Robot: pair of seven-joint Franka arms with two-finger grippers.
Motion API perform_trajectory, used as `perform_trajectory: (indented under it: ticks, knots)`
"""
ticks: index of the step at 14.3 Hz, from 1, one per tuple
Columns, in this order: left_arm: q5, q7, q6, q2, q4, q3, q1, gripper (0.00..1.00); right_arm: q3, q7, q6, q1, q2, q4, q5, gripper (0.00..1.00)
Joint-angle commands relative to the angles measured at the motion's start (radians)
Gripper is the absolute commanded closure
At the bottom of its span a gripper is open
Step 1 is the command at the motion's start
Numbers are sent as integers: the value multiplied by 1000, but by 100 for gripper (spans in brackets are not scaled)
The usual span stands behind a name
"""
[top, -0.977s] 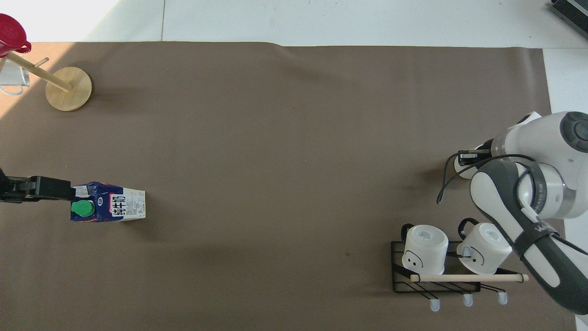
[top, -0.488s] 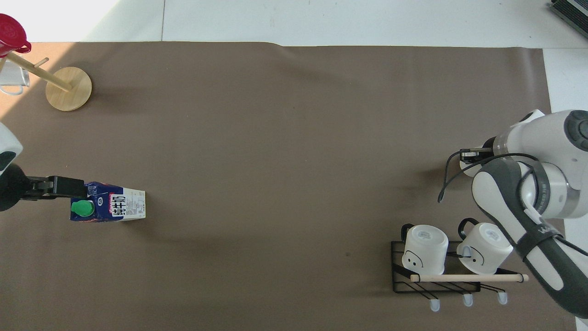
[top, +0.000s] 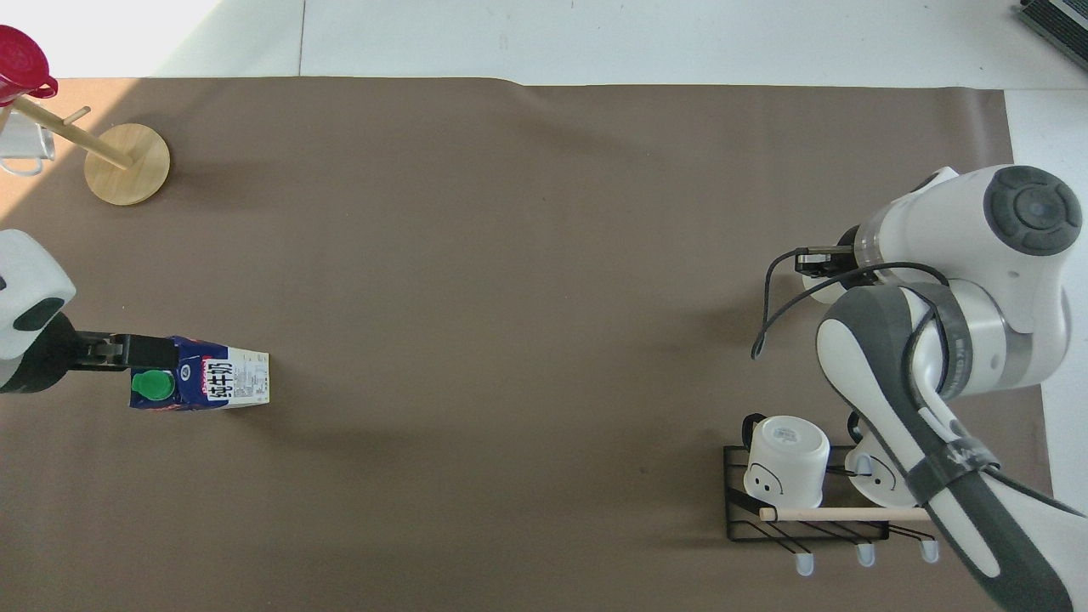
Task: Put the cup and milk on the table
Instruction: 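Grasp the mug with the right gripper while the left gripper grips the carton, then carry the mug with the right gripper to the table center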
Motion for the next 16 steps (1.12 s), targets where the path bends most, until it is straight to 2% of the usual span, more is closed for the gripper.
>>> perform_trajectory:
  ticks: [1, 3, 6, 12, 16]
  knots:
    - [13, 50, 60, -35, -55, -7, 25, 0, 6, 119, -59, 85, 20, 60, -16, 100]
    - [13, 116, 104, -36, -85, -7, 37, 0, 6, 228, -65, 172, 20, 71, -13, 100]
    - [12, 161, 140, -36, -118, -9, 52, 0, 6, 331, -83, 249, 26, 117, 7, 100]
    - [13, 163, 163, -36, -138, -12, 29, 0, 6, 554, -107, 418, 177, 287, 8, 100]
    - [13, 163, 198, -36, -164, -12, 28, 0, 6, 670, -88, 519, 266, 341, -4, 100]
